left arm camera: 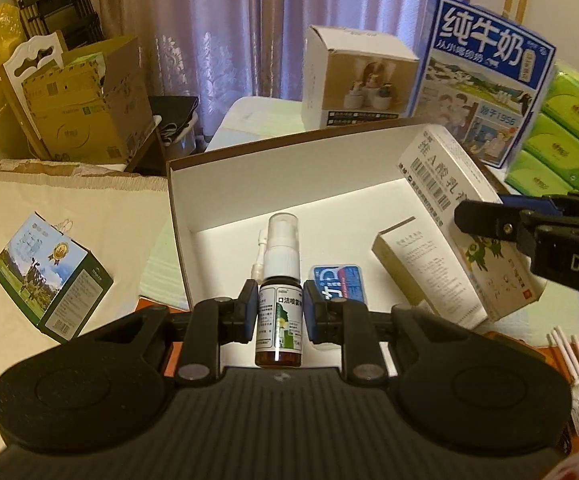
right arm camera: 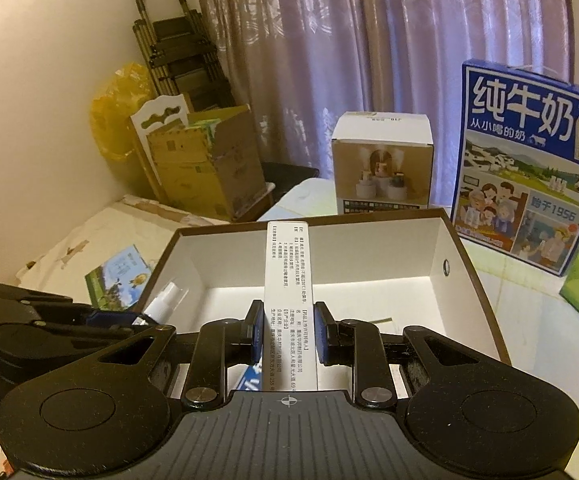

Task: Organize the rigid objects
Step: 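Lower both held items into the brown box and open both tools, then withdraw both tools from the box and move the left tool to the blue hand cream tube, then grasp the blue hand cream tube with the left tool while the right tool grasps the black USB cable, then lift the tube and cable and carry both over the brown box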

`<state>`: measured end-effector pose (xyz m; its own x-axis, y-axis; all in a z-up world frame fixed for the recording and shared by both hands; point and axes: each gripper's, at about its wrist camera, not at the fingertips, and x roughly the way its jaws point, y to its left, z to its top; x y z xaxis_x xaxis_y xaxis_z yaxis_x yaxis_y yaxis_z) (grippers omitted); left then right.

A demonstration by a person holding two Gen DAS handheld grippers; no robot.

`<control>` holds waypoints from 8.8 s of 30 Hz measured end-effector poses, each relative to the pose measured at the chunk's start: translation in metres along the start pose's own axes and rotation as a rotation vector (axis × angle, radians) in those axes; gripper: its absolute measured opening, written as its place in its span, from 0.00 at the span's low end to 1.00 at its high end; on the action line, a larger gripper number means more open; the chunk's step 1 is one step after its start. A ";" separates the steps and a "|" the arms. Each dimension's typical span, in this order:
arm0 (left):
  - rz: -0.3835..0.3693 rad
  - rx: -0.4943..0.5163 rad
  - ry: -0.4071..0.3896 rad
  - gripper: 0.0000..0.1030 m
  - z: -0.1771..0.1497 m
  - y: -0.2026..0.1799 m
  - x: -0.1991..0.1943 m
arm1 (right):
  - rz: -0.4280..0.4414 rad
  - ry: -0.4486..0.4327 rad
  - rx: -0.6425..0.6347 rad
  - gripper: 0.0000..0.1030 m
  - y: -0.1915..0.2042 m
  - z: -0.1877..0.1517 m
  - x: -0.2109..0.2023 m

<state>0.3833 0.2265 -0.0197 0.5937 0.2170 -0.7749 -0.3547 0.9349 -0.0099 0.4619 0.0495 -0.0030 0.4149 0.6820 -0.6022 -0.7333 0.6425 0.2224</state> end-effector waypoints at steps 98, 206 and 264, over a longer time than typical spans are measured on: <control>-0.228 0.074 0.225 0.30 -0.161 -0.125 -0.060 | -0.189 0.138 0.300 0.51 -0.038 -0.222 -0.205; -0.078 0.119 0.255 0.29 -0.213 -0.088 -0.030 | -0.248 0.277 0.154 0.12 -0.060 -0.260 -0.123; 0.002 0.042 -0.094 0.29 0.005 -0.010 -0.032 | -0.066 -0.038 0.052 0.10 -0.061 -0.013 -0.054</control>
<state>0.3711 0.2113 0.0082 0.6592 0.2425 -0.7118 -0.3263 0.9451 0.0198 0.4772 -0.0311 0.0059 0.4822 0.6497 -0.5877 -0.6753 0.7030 0.2230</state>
